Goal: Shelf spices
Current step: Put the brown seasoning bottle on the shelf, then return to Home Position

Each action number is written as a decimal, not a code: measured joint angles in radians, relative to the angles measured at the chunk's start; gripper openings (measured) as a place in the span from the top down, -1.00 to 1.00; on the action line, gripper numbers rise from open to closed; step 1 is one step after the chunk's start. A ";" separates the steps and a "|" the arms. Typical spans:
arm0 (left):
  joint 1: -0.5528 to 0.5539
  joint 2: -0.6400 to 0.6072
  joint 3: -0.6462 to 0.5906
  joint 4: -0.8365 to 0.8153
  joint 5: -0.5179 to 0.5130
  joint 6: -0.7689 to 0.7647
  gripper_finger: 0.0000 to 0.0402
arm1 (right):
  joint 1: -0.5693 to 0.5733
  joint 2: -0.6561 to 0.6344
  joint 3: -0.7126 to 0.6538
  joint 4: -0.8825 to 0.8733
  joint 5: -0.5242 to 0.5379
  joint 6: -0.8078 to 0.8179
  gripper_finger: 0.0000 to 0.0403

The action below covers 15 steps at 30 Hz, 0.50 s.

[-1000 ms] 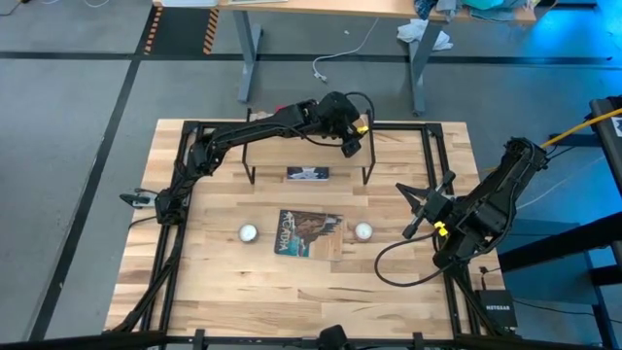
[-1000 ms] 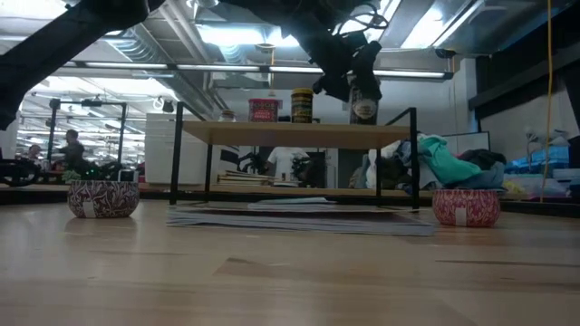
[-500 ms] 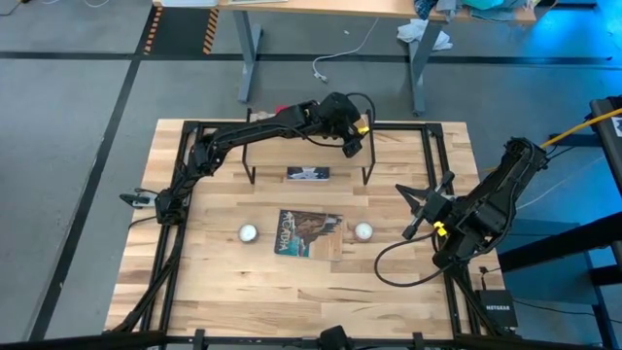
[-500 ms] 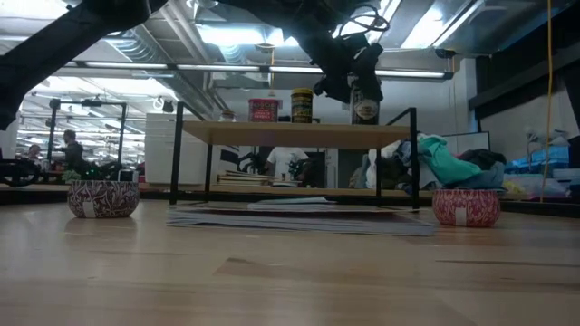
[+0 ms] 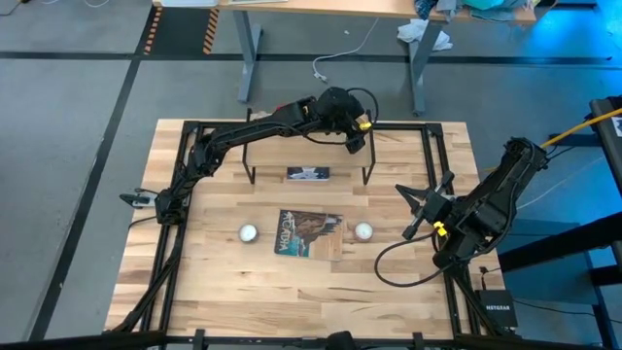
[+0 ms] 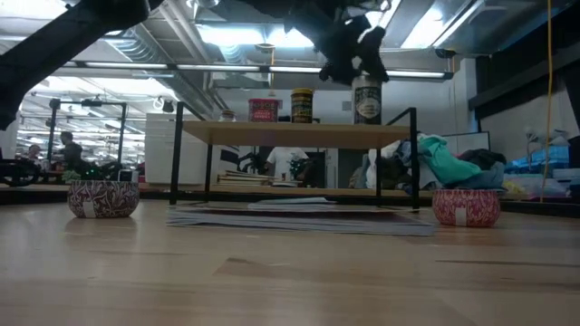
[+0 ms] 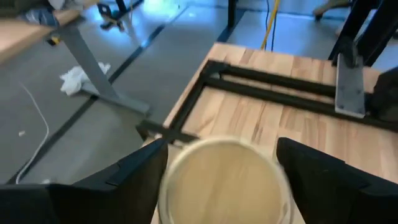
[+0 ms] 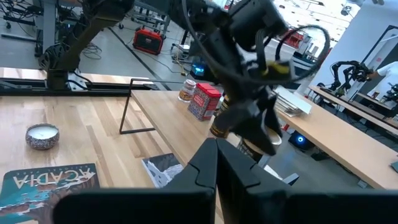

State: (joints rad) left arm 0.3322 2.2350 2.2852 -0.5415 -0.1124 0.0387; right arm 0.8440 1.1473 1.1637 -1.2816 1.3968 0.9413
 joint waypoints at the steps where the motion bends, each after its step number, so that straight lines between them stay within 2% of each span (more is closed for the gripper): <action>1: -0.003 0.000 0.010 0.000 -0.001 0.003 -0.46 | 0.000 0.000 0.000 0.000 0.000 0.000 0.98; 7: -0.024 -0.005 0.071 -0.005 0.001 0.050 -0.46 | 0.000 0.000 0.000 0.002 0.000 0.000 0.98; 15: -0.035 -0.175 0.063 -0.133 -0.003 0.093 -0.46 | 0.000 0.000 0.000 0.036 -0.002 0.000 0.98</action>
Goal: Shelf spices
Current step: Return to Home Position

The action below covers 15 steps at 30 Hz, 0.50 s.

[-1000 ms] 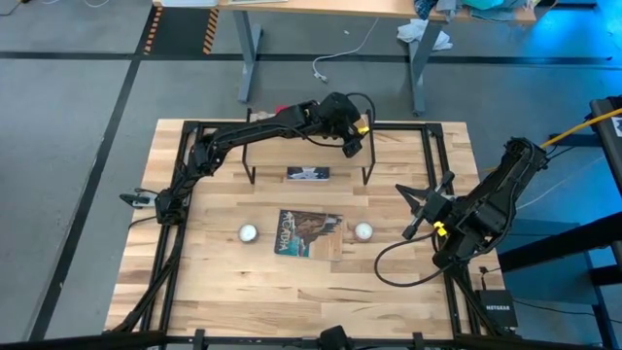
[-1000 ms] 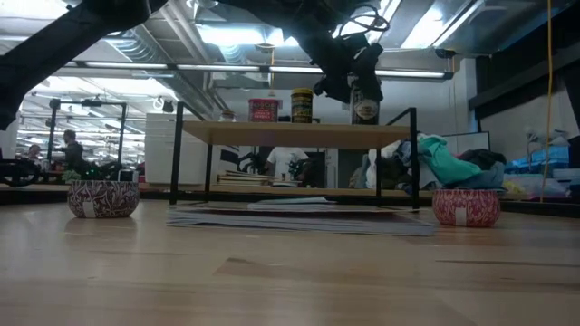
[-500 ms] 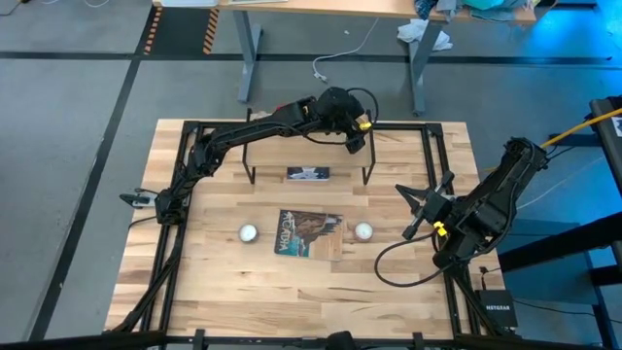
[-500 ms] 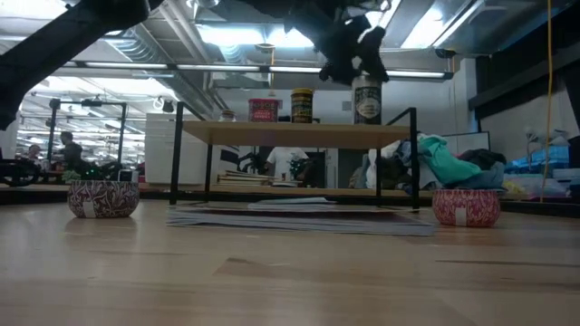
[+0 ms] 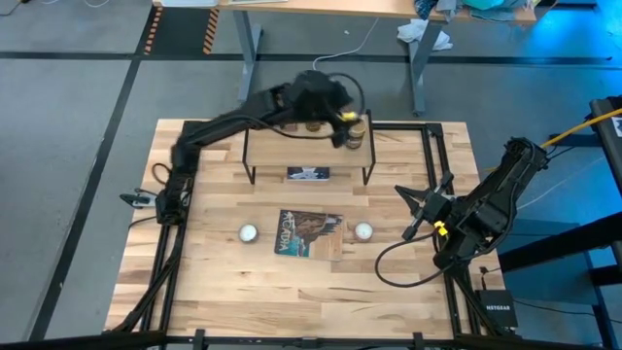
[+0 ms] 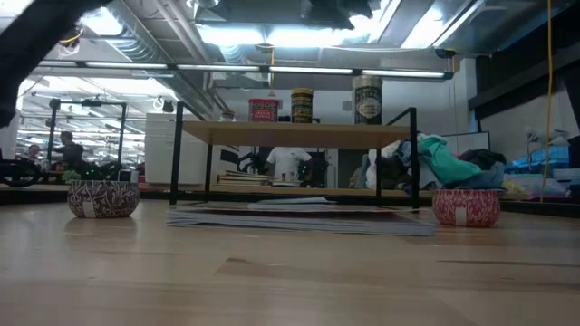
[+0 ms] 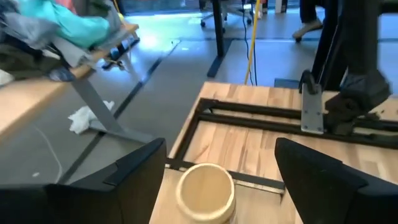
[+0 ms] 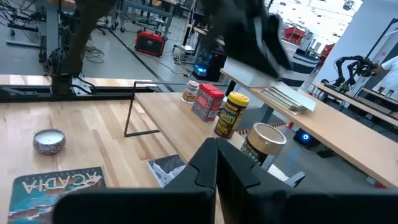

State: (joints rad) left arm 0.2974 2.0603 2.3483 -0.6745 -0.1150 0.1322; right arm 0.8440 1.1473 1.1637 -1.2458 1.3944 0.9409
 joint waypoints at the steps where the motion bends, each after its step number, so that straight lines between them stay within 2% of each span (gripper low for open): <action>1: -0.002 -0.030 0.000 -0.023 -0.001 0.001 -0.46 | 0.000 0.000 0.000 0.008 -0.001 0.000 0.98; 5: -0.027 -0.146 0.000 -0.068 -0.015 0.046 -0.46 | -0.003 0.000 0.000 0.028 -0.007 0.000 0.98; 9: -0.059 -0.261 0.000 -0.072 -0.112 0.109 -0.46 | -0.054 0.009 0.000 0.052 -0.036 -0.001 0.98; 15: -0.093 -0.411 -0.001 -0.207 -0.214 0.075 -0.46 | -0.219 0.063 0.000 0.107 -0.190 -0.065 0.98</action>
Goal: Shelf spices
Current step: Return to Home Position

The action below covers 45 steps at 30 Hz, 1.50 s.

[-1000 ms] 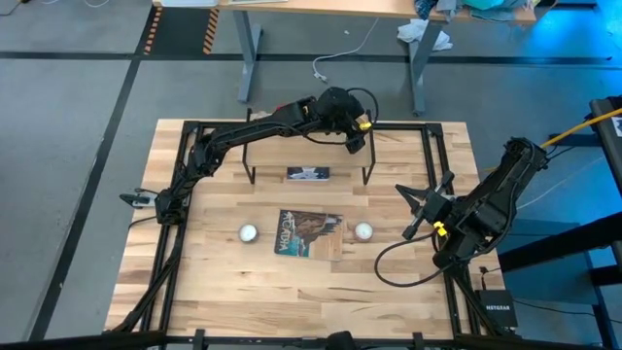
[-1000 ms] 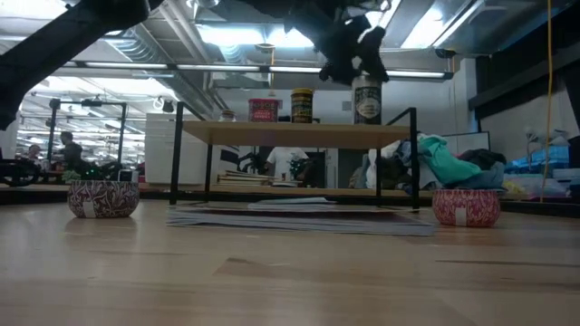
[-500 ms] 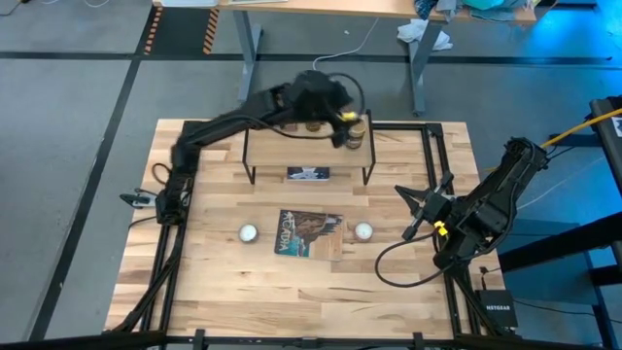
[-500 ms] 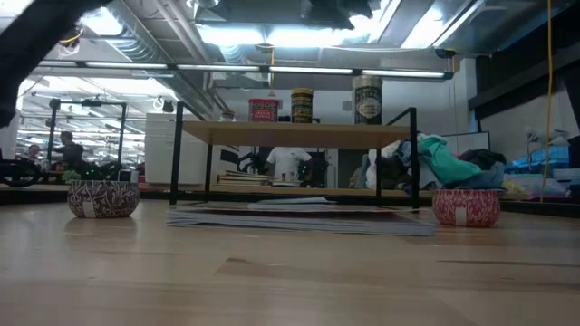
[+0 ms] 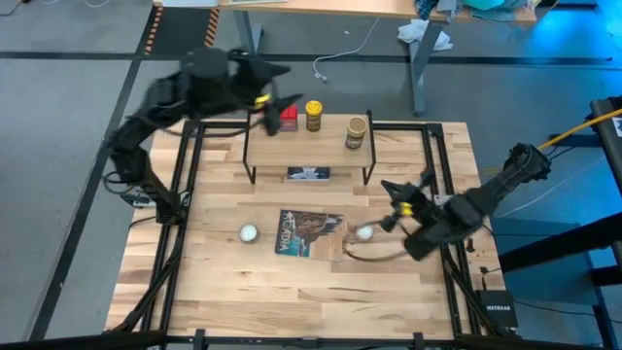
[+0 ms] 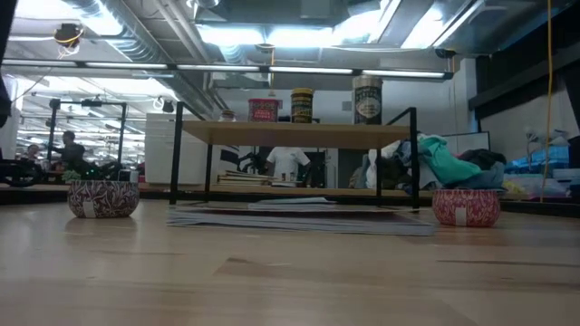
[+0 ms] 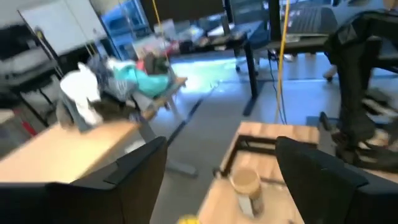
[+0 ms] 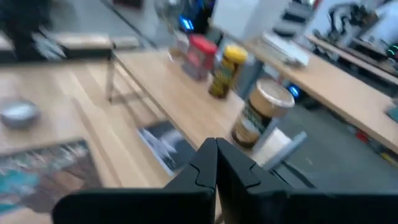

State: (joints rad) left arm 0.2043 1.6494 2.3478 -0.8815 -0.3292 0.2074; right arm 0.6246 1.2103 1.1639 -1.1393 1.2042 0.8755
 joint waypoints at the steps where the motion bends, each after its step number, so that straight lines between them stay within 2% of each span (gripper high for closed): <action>1: -0.010 -0.018 0.000 -0.038 -0.009 -0.017 -0.46 | -0.032 0.015 0.000 0.010 -0.023 -0.024 0.98; 4: -0.048 -0.059 -0.032 -0.123 -0.049 -0.068 -0.46 | -0.124 0.065 0.000 0.089 -0.071 -0.115 0.98; 6: -0.081 -0.084 -0.094 -0.142 -0.065 -0.100 -0.46 | -0.178 0.096 0.000 0.185 -0.148 -0.235 0.98; 9: -0.131 -0.117 -0.225 -0.118 -0.090 -0.148 -0.46 | -0.246 0.137 -0.001 0.387 -0.287 -0.449 0.98; 12: -0.173 -0.163 -0.400 -0.055 -0.137 -0.207 -0.46 | -0.292 0.172 -0.001 0.548 -0.344 -0.593 0.98; 16: -0.231 -0.271 -0.717 0.201 -0.151 -0.290 -0.46 | -0.345 0.182 -0.001 0.596 -0.388 -0.637 0.98; 24: -0.342 -0.533 -1.403 0.794 -0.220 -0.491 -0.46 | -0.424 0.176 -0.001 0.632 -0.386 -0.615 0.98; 27: -0.384 -0.571 -1.592 1.021 -0.242 -0.555 -0.46 | -0.452 0.176 -0.001 0.672 -0.387 -0.626 0.98; 29: -0.416 -0.570 -1.690 1.151 -0.268 -0.576 -0.46 | -0.472 0.173 -0.025 0.772 -0.397 -0.665 0.98; 34: -0.485 -0.525 -1.852 1.357 -0.316 -0.562 -0.46 | -0.519 0.171 -0.119 1.066 -0.519 -0.737 0.98; 39: -0.514 -0.504 -1.932 1.476 -0.322 -0.531 -0.46 | -0.542 0.171 -0.182 1.136 -0.493 -0.700 0.98; 45: -0.541 -0.501 -2.012 1.534 -0.323 -0.514 -0.46 | -0.556 0.171 -0.184 1.235 -0.494 -0.715 0.98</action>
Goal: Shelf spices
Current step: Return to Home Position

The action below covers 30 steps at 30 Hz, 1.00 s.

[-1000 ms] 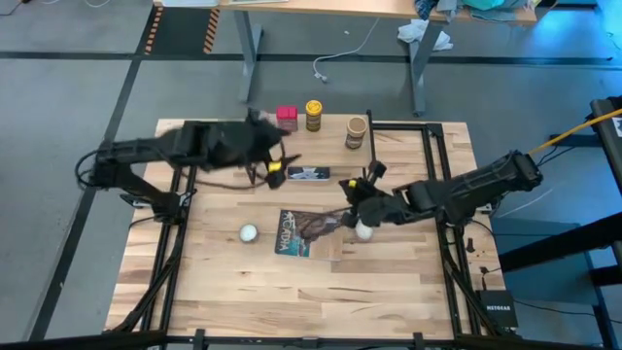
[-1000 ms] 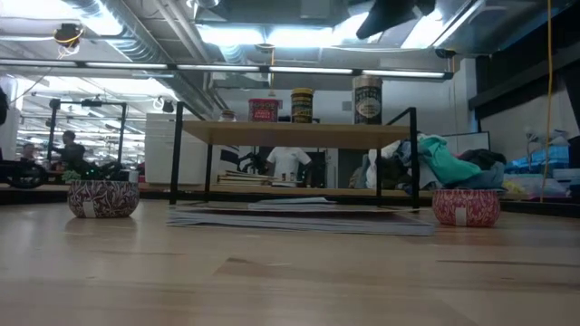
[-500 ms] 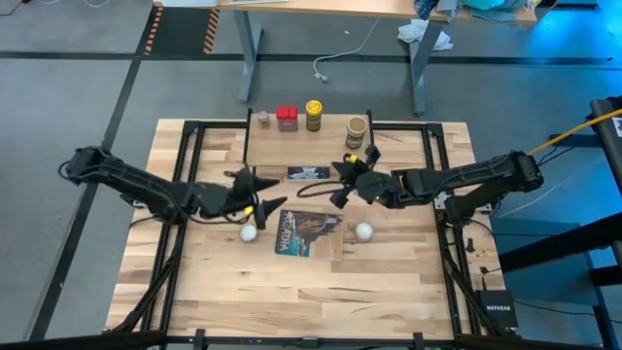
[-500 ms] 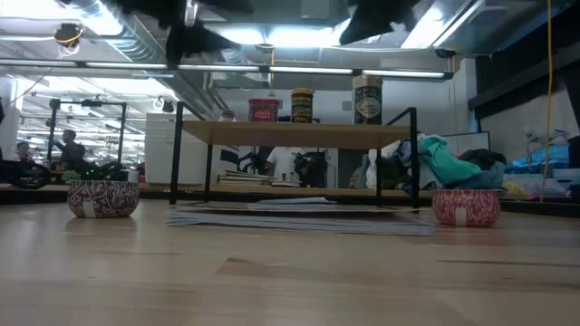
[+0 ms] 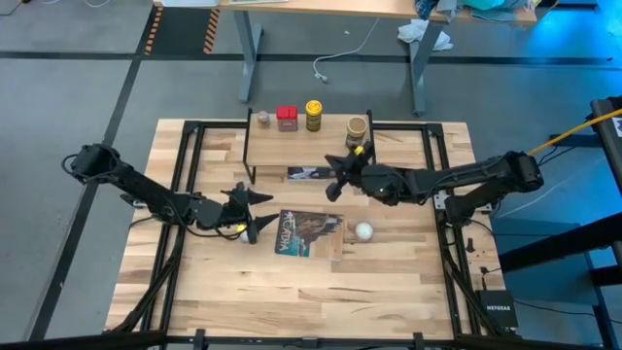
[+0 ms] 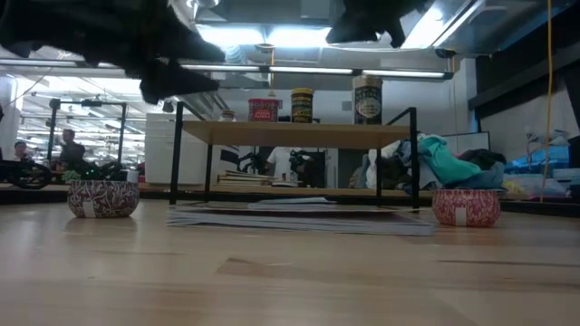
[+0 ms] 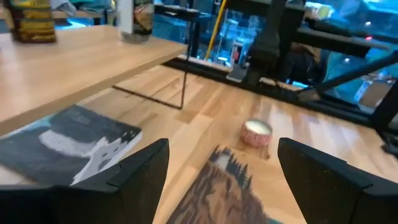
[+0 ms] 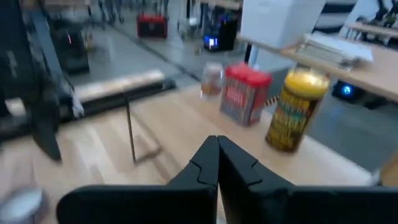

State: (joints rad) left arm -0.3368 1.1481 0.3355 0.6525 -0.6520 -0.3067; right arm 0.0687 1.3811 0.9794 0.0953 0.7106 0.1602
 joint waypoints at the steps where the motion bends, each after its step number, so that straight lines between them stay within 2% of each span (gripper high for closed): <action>1: -0.003 0.000 -0.013 0.011 -0.004 -0.003 -0.46 | -0.006 0.000 0.000 0.033 -0.004 -0.008 0.98; 5: -0.004 0.000 -0.066 0.126 -0.007 -0.008 -0.46 | -0.035 0.000 0.001 0.073 -0.006 -0.006 0.98; 9: -0.011 0.000 -0.073 0.179 -0.007 0.015 -0.46 | -0.044 0.000 0.001 -0.066 0.012 0.114 0.98; 14: -0.017 0.000 -0.073 0.178 -0.007 0.029 -0.46 | -0.011 0.000 0.001 -0.297 0.261 0.352 0.98; 16: -0.016 0.000 -0.073 0.176 -0.007 0.032 -0.46 | 0.006 0.000 0.001 -0.362 0.304 0.428 0.98; 21: -0.006 0.000 -0.073 0.177 -0.012 0.050 -0.46 | 0.016 0.000 0.001 -0.513 0.294 0.573 0.98; 25: 0.017 0.000 -0.073 0.178 -0.017 0.041 -0.46 | 0.000 0.000 0.001 -0.541 0.313 0.589 0.98; 28: 0.027 0.000 -0.073 0.193 -0.017 0.028 -0.46 | -0.029 0.001 0.001 -0.543 0.221 0.572 0.98; 30: 0.028 0.000 -0.073 0.212 -0.016 0.029 -0.46 | -0.045 0.017 0.001 -0.540 0.199 0.566 0.98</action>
State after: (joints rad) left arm -0.3084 1.1481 0.2630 0.8644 -0.6683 -0.2778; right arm 0.0241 1.3980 0.9806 -0.4449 0.9096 0.7262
